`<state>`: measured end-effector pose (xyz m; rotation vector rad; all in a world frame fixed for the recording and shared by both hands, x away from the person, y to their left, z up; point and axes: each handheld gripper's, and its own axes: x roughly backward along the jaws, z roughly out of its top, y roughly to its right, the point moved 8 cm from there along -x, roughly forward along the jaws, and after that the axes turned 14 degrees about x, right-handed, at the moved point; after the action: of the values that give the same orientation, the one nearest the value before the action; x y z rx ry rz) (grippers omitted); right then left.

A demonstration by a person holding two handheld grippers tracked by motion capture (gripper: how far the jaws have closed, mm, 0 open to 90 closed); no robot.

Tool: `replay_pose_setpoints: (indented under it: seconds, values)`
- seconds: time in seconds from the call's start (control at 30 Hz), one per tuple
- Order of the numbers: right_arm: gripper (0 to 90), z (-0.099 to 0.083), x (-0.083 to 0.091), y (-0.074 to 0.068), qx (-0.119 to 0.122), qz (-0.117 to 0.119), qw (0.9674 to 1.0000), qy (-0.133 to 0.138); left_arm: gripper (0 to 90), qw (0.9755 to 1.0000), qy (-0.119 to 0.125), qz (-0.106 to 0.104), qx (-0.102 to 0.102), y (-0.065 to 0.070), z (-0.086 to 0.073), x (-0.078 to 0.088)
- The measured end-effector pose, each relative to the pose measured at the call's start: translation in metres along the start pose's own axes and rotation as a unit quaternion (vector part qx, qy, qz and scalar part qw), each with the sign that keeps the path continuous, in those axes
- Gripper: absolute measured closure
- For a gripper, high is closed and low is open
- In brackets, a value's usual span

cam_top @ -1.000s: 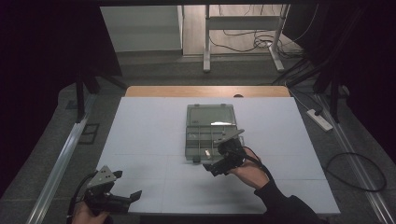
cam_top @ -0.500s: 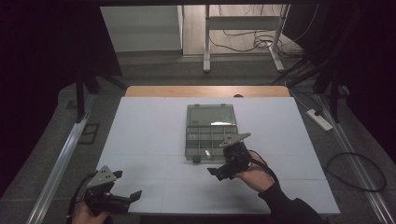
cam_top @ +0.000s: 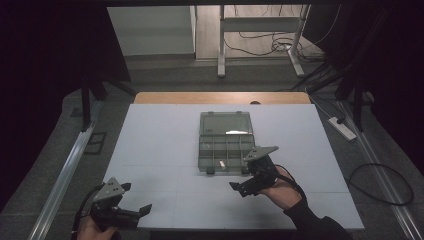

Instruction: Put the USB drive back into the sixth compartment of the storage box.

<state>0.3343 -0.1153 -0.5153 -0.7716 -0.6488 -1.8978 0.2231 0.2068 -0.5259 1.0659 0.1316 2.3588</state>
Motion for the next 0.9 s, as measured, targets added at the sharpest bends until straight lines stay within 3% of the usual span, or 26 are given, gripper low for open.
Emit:
replay_pose_setpoints:
  seconds: [0.9]
  values:
    - [0.0, -0.021, 0.027, -0.004, -0.012, -0.015, 0.9998, 0.011, 0.0, 1.0, 0.0, 0.001, 0.001, 0.0, 0.0, 0.0]
